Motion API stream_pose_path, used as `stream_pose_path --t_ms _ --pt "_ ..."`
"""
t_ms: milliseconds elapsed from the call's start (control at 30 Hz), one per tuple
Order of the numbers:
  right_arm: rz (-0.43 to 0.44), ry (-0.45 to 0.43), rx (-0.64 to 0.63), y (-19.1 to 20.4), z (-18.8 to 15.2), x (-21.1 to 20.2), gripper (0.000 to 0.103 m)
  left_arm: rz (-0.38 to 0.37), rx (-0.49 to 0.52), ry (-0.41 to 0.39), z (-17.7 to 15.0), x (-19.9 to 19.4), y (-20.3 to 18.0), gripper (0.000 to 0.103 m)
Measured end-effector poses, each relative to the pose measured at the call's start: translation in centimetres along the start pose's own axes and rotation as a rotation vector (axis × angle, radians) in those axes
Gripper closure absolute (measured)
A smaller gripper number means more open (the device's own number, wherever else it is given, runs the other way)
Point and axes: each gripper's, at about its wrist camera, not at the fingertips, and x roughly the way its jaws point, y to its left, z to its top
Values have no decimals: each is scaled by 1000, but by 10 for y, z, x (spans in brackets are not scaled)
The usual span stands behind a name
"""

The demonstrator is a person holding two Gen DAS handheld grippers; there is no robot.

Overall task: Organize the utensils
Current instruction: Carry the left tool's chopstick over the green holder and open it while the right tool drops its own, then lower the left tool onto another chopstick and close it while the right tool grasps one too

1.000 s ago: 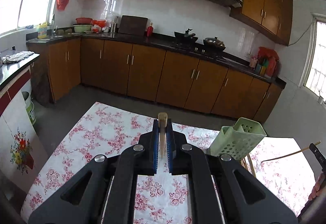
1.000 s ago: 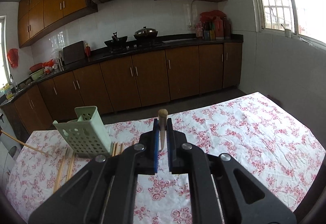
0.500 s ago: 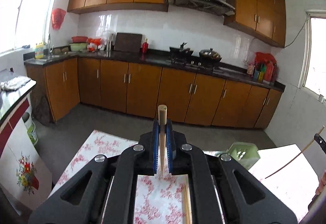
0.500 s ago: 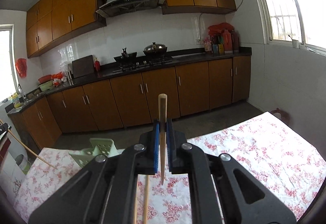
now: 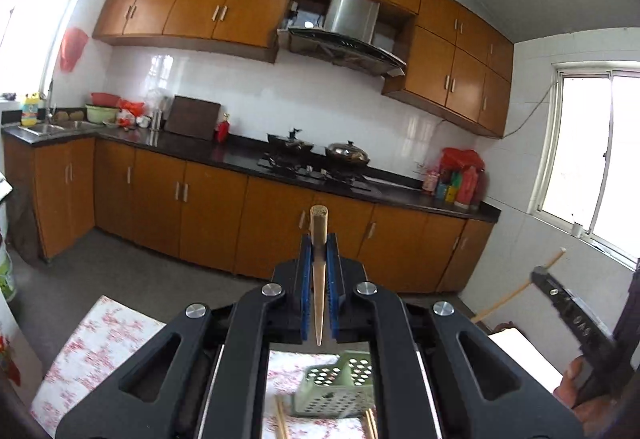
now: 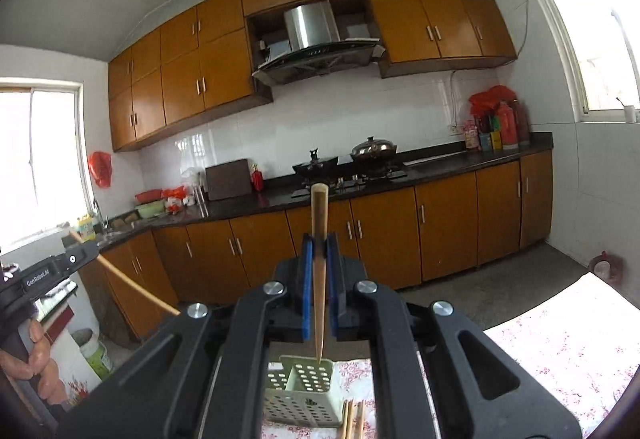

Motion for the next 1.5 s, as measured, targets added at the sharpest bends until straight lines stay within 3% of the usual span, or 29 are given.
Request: stream_pose_path --t_ms 200,500,667,800,867,1000,1100,1267,1500 --pt "-2 109 2 5 -27 27 95 -29 -22 104 -28 26 -3 96" --pt "-22 175 5 5 -55 46 93 -14 -25 202 -51 41 0 96" --pt "-41 162 29 -6 -56 31 86 -5 -25 194 -50 35 3 93" --pt "-91 152 49 -19 -58 11 85 4 -36 153 -44 18 9 74" --pt "-126 170 67 -30 -67 1 84 10 -45 135 -41 10 14 73" --pt "-168 265 109 -55 -100 -6 84 35 -62 119 -46 -10 29 73" --pt "-177 399 122 -67 -147 0 84 85 -57 142 -61 -19 41 73" --pt "-140 608 123 -66 -220 17 83 155 -34 249 -107 -18 62 73" --pt "-117 727 63 -42 -273 26 83 160 -40 423 -180 -13 81 73"
